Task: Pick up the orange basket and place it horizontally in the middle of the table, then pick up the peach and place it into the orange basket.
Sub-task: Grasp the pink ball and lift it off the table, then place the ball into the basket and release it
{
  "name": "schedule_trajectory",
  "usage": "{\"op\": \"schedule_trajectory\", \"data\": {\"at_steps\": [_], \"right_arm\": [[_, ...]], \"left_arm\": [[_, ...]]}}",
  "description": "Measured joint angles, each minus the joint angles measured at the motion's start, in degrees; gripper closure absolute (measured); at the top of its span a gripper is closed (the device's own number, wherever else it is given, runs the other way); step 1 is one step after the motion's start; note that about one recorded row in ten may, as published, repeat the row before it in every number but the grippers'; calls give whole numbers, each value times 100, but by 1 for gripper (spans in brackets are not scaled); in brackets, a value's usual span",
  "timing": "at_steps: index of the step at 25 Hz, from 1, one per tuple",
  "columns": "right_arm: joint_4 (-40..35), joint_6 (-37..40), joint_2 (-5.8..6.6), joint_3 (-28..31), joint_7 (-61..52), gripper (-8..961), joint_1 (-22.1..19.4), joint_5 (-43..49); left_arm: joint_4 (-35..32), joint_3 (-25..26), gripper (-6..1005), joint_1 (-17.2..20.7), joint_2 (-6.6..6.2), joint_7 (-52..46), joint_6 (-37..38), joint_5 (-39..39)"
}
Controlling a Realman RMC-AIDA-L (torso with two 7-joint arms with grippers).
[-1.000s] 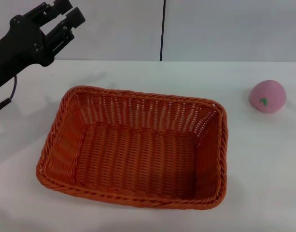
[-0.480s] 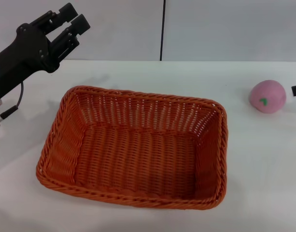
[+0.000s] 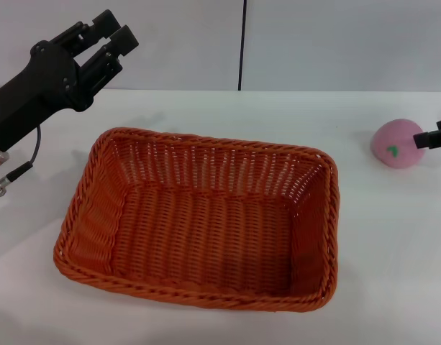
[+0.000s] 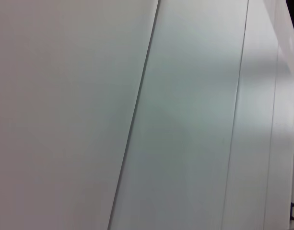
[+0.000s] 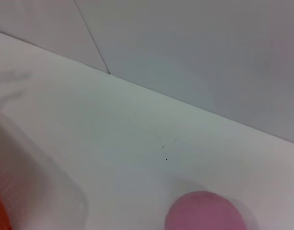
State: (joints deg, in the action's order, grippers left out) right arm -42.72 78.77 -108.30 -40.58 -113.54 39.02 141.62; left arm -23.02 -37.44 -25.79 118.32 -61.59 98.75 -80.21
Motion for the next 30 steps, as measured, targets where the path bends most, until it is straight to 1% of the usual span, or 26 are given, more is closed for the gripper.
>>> {"op": "schedule_trajectory", "data": {"at_steps": [6, 9, 10, 13, 17, 22, 24, 25, 26, 27, 29, 30], "right_arm": [[51, -227, -47, -157, 24, 268, 34, 36], [44, -369, -123, -242, 126, 268, 33, 37], [24, -452, -174, -297, 167, 291, 19, 40], [22, -489, -206, -341, 210, 361, 23, 41], [19, -491, -232, -344, 235, 584, 32, 41], [-3, -443, -240, -346, 239, 791, 70, 35], [-77, -420, -256, -322, 237, 818, 60, 5], [-345, -340, -317, -282, 211, 832, -23, -136], [-345, -340, -317, -282, 211, 846, -23, -136], [-542, -278, -356, -268, 188, 859, -92, -254], [-1527, 107, -516, -238, 174, 878, -506, -1089], [-1753, 218, -545, -236, 199, 884, -609, -1342]], "left_arm": [[86, 0, 577, -38, -3, -16, -4, 14], [105, -72, 578, -92, -16, -49, -3, -26], [94, -123, 579, -107, -18, -56, -9, -32], [106, -140, 580, -114, -26, -60, -25, -32], [111, -141, 582, -114, -28, -66, -41, -32], [113, -141, 584, -114, -34, -77, -64, -56], [99, -141, 585, -111, -36, -86, -67, -68], [91, -141, 586, -109, -36, -88, -68, -69], [84, -141, 586, -109, -37, -89, -68, -67], [83, -141, 587, -115, -38, -89, -68, -66], [83, -141, 588, -153, -36, -113, -58, -60], [79, -140, 588, -154, -35, -113, -38, -59]]}}
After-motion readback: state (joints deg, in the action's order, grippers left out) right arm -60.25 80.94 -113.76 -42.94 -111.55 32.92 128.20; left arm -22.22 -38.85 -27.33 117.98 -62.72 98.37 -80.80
